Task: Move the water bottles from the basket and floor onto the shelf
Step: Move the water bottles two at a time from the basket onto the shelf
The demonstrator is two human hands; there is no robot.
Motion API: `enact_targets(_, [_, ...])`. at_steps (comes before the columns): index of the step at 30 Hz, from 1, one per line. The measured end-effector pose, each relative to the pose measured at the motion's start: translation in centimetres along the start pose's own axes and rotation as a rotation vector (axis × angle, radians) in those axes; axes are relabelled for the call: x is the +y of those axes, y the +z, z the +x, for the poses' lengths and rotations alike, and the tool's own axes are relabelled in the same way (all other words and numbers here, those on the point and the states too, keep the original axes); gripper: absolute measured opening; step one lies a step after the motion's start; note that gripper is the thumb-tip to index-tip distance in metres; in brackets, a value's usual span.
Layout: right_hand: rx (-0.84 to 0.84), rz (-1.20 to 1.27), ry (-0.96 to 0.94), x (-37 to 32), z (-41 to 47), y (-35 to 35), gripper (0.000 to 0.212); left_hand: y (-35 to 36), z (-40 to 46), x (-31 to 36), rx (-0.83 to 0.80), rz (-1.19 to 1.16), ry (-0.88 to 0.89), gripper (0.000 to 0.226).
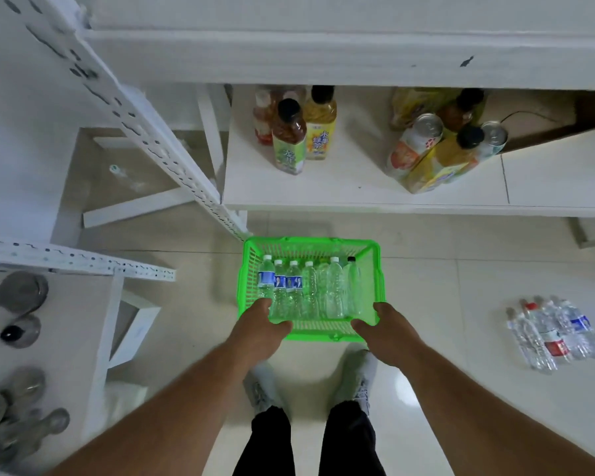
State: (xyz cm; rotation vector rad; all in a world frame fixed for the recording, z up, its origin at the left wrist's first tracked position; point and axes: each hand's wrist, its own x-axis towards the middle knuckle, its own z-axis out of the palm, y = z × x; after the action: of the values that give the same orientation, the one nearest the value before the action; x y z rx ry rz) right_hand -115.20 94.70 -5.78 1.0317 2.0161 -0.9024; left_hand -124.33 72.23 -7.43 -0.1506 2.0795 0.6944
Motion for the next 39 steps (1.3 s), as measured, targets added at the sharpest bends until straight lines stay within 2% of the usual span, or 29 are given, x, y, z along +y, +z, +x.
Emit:
enact_targets(6, [0.019, 0.045, 0.051, 3.1, 11.0, 1.1, 0.069, 7.5, 7.6, -0.1, 0.0, -0.058, -0.033, 0.071])
enact_targets(11, [0.009, 0.08, 0.055, 4.9, 22.2, 4.1, 0.045, 13.9, 16.2, -1.4, 0.003, -0.084, -0.03, 0.07])
enact_targets(20, [0.049, -0.012, 0.056, 8.8, 37.1, 12.5, 0.049, 24.4, 30.9, -4.1, 0.005, -0.078, -0.035, 0.07])
enact_targets(23, [0.071, -0.062, 0.06, 9.2, 39.5, 14.5, 0.043, 26.7, 34.5, -4.8, 0.005, -0.084, -0.038, 0.07])
enact_targets(26, [0.204, -0.157, 0.073, 8.8, 40.8, 16.0, 0.043, 28.2, 37.1, -5.3, 0.0, -0.094, -0.057, 0.072])
enact_targets(29, [0.283, -0.136, 0.106, 8.4, 41.6, 16.9, 0.045, 29.0, 38.5, -5.8, 0.0, -0.083, -0.069, 0.075])
enact_targets(34, [0.265, -0.034, 0.172, 8.4, 43.1, 16.5, 0.041, 29.2, 39.3, -7.2, 0.044, -0.081, -0.113, 0.074])
enact_targets(37, [0.314, -0.072, 0.103, 8.3, 43.1, 16.6, 0.041, 28.9, 39.4, -7.4, 0.037, -0.073, -0.13, 0.078])
enact_targets(39, [0.312, -0.105, 0.058, 8.1, 43.1, 17.0, 0.042, 28.9, 39.7, -7.5, 0.038, -0.087, -0.135, 0.068])
